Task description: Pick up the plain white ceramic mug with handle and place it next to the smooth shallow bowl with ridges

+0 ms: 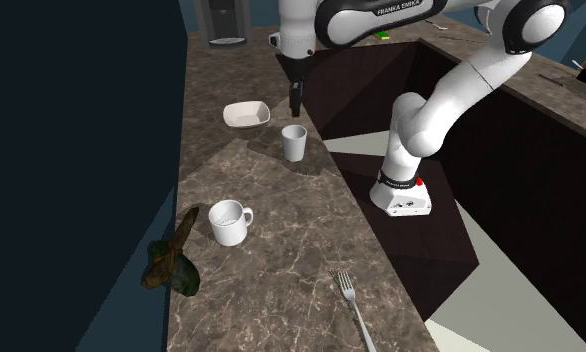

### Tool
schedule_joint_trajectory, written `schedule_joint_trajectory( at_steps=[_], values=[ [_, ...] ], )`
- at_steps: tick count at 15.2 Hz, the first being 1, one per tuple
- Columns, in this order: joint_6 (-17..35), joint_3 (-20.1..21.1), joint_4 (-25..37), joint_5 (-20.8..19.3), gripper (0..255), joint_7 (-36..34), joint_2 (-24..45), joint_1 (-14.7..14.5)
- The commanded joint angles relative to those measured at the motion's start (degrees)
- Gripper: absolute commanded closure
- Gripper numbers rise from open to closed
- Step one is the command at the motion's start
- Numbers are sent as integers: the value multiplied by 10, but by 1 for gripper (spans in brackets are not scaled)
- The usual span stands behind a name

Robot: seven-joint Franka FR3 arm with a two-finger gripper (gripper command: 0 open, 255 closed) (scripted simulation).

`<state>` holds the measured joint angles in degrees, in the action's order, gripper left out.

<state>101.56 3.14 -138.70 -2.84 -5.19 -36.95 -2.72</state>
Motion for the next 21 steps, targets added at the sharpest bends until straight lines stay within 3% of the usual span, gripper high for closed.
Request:
schedule_joint_trajectory(
  at_steps=[1, 12, 21],
  values=[
    [27, 15, -1, 11, 0, -21, 26, -7],
    [158, 101, 43, 42, 0, -142, 201, -39],
    [233, 154, 144, 9, 0, -250, 378, -62]
  ],
)
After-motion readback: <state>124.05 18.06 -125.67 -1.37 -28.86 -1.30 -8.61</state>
